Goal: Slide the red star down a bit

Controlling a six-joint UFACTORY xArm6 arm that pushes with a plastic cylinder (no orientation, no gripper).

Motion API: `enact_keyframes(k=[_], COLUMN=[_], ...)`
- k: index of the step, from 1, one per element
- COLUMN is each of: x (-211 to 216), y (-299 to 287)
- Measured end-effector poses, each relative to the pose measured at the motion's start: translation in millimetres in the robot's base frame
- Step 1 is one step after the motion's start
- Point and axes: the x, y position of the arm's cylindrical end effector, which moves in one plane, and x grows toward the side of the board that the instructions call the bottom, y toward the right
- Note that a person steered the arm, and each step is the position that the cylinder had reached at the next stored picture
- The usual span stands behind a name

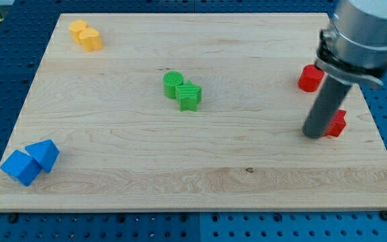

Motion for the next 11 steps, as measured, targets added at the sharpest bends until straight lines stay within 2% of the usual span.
enact_keyframes(k=[1,3,4,5,6,9,11], x=[-2,-62,-66,-66,-66,7,19], y=[-4,-36,-28,8,8,20,20])
